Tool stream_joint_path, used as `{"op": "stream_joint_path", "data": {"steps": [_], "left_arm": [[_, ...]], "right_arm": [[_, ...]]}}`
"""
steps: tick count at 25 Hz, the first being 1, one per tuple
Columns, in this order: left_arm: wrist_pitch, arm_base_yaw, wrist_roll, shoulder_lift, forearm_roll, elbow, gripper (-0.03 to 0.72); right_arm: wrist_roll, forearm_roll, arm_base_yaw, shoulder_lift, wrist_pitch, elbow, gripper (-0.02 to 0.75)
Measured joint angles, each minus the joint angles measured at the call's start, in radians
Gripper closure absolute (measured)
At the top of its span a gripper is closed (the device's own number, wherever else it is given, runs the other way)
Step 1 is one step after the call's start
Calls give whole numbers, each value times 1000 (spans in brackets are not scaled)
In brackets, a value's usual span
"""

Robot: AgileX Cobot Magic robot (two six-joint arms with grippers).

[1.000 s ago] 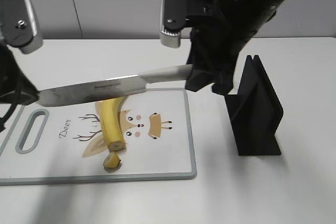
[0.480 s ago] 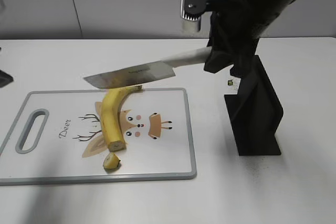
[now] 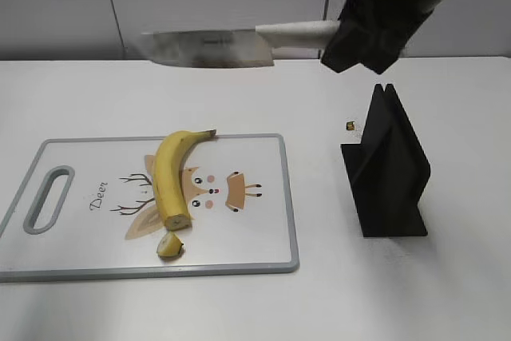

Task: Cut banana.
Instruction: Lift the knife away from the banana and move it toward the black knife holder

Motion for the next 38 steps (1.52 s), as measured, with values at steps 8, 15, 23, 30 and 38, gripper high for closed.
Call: {"op": "stream_joint_path", "data": {"steps": [8,15,23,30,38], "left_arm": [[61,220,63,-21,-226,-6,98],[26,261,100,-227,-312,193,99],[-26,261,103,-592,-339,527,99],[-25,261,103,-892,-362,656,99],[-51,261,103,-1090,-362,738,99]], "right_arm": [[374,1,0,-103,114,0,577],[624,4,0,-255,78,96,577],[1022,-203,0,-473,-118,361,577],[1319,-386,0,-584,-141,486,577],[1392,-402,0,-588,-173,573,577]]}}
